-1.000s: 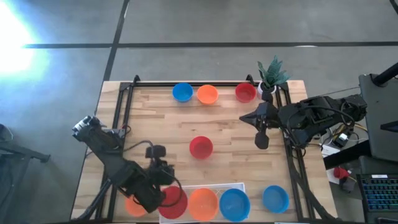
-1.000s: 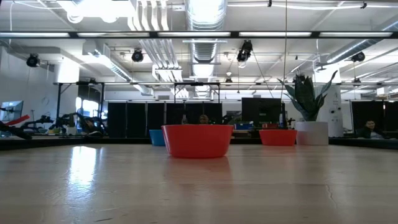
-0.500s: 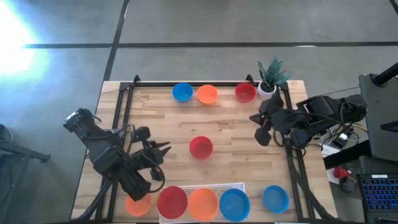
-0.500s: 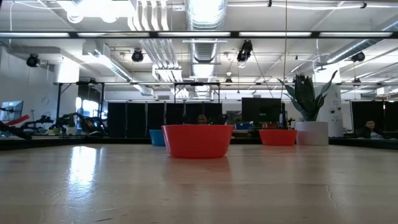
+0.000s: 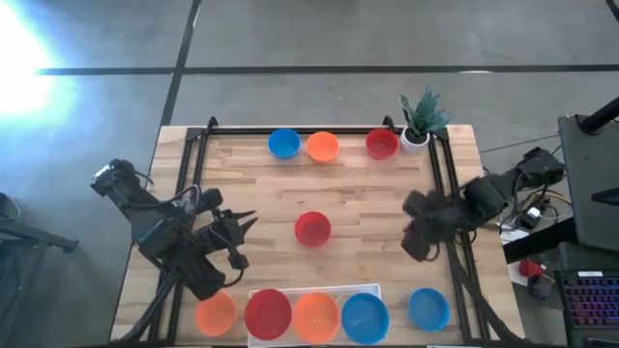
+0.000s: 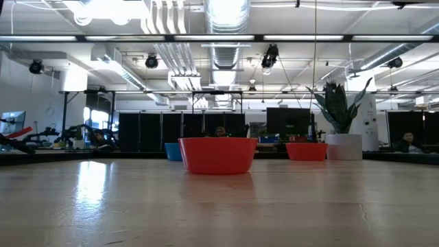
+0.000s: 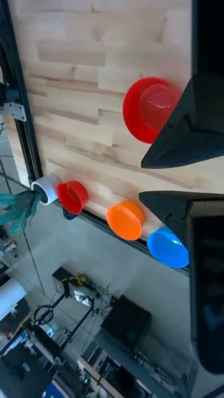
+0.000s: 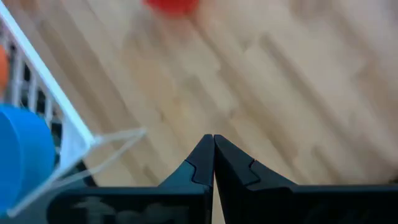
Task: Pick & Place Mini bowls
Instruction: Stack the bottom blue bowl on top of the other blue bowl on the shelf
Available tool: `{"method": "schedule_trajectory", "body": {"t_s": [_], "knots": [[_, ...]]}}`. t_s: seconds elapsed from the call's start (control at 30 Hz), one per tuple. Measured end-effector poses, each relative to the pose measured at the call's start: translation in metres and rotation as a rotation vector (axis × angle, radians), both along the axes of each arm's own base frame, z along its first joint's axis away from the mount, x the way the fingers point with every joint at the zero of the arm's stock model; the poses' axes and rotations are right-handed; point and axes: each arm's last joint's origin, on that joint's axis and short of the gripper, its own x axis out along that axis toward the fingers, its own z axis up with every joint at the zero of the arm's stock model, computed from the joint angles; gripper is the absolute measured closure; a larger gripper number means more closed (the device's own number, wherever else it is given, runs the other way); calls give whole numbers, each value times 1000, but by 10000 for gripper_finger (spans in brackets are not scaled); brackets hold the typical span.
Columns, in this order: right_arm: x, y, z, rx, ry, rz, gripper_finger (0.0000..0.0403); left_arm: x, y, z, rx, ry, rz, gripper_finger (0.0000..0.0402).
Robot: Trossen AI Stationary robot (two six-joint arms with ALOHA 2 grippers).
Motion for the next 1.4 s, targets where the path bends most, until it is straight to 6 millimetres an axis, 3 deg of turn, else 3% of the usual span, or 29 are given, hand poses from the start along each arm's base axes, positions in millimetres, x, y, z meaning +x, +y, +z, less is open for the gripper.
{"method": "schedule_trajectory", "body": {"t_s": [0.4,0.63,0.93,1.4], "knots": [[-37,51,-40,150,153,-135,394,-4,4,2,36,-16,-4,337],[-38,73,-59,264,86,-91,394,-4,4,3,52,-22,-2,337],[-30,86,-84,414,50,-20,394,-4,4,3,67,-18,-8,337],[-36,81,-108,398,133,-101,394,-3,4,3,83,-4,-19,337]]}}
